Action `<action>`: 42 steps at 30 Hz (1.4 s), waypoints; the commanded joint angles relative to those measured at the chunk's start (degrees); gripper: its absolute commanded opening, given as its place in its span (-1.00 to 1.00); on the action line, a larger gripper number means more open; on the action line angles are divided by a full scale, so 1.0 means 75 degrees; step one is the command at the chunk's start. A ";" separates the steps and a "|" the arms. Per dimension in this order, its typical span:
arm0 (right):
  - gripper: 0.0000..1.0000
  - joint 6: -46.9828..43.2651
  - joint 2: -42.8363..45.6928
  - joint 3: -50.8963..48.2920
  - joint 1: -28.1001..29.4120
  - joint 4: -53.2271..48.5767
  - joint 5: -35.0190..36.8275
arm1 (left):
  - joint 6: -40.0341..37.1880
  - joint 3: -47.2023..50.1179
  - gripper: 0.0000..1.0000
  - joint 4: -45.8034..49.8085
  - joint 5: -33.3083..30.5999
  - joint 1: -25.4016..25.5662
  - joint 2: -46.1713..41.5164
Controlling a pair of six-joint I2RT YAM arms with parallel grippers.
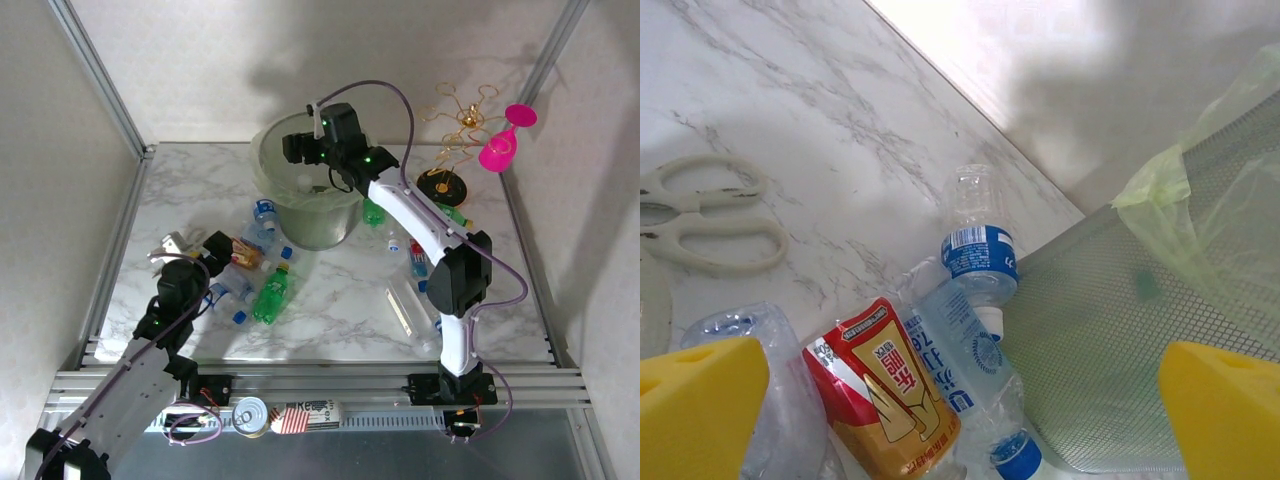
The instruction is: Put the plastic bottles in the bin
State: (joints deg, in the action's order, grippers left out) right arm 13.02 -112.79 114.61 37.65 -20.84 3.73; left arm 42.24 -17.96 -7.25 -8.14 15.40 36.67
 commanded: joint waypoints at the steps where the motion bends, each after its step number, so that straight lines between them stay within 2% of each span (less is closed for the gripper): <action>1: 0.73 -0.0244 0.0658 0.0102 0.0066 0.0157 0.0361 | 0.0180 0.0007 0.99 0.0321 -0.0125 -0.0097 -0.0151; 6: 0.79 -0.0417 0.1942 -0.1081 0.0066 0.0969 0.0465 | 0.0181 -0.0356 0.99 0.1145 -0.0320 -0.0098 -0.0225; 10: 0.97 -0.0492 0.3455 -0.2847 0.0066 0.2162 0.0800 | 0.0216 -0.0735 0.99 0.2164 -0.0523 -0.0112 -0.0254; 17: 0.98 -0.0315 0.5802 -0.5894 0.0043 0.3370 0.1975 | 0.0691 -0.1144 0.99 0.3732 -0.1173 -0.0111 -0.0416; 23: 0.98 0.0269 0.7096 -0.8091 0.0010 0.3739 0.3090 | 0.1072 -0.1171 0.99 0.4716 -0.1563 -0.0122 -0.0687; 27: 0.98 0.0680 0.7582 -0.9121 -0.0073 0.3714 0.3415 | 0.1577 -0.1031 0.99 0.5133 -0.1427 -0.0111 -0.0675; 35: 0.98 0.1840 0.7520 -1.0332 -0.0221 0.3878 0.3739 | 0.2600 -0.0262 0.99 0.4916 -0.0975 -0.0120 -0.0357; 42: 0.98 0.2228 0.6820 -1.0459 -0.0378 0.4197 0.3366 | 0.2867 0.0199 0.99 0.4434 -0.0710 -0.0114 -0.0161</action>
State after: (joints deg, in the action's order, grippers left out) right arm 27.11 -60.12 36.18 35.22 7.55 29.34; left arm 59.59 -17.21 27.81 -14.13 14.90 35.18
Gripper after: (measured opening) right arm 0.988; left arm 0.995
